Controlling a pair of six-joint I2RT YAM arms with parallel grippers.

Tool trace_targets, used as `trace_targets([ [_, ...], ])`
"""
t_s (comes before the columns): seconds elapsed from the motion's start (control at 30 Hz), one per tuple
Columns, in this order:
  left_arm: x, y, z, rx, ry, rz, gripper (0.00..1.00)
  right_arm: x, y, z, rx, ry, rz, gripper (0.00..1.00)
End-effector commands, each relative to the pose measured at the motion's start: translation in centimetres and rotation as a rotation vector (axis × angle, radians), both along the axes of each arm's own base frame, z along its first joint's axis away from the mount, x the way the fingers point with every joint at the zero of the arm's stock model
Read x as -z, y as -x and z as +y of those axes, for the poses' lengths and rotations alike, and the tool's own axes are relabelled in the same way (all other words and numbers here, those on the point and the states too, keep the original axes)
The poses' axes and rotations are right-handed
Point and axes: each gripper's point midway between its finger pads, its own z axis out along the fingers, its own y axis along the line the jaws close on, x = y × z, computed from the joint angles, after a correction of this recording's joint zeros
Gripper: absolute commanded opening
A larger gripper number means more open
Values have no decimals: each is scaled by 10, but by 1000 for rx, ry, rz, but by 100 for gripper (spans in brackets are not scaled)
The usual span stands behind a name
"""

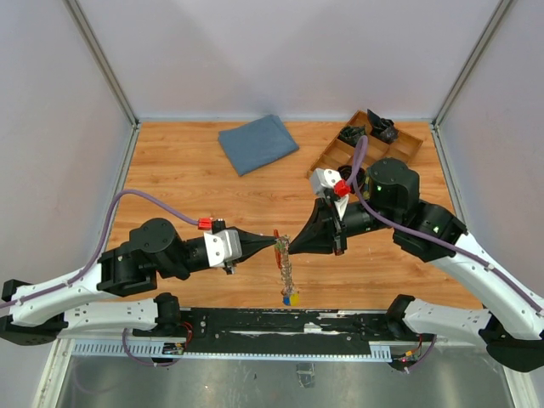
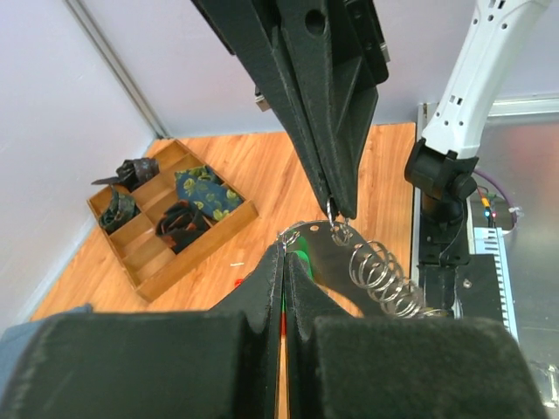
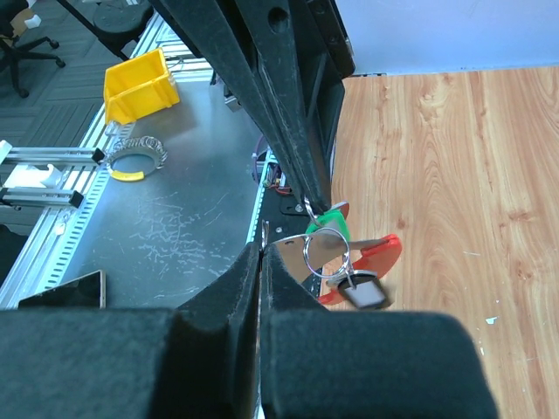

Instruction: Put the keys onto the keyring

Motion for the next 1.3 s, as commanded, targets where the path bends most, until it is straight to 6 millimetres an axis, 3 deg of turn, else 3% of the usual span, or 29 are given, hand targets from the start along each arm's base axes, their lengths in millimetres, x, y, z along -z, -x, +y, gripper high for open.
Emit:
trace_targets([
  [0.0,-21,6,5,32,47,-26,0,-18,-2,4,-9,-57,-20,1],
  [0.93,-32,16,3,88,63,-32,1,-17,-23,1,117,-65,3,1],
  [1.27,-28,15,-1,87,46,-28,0,-25,-18,1,87,-90,-3,1],
])
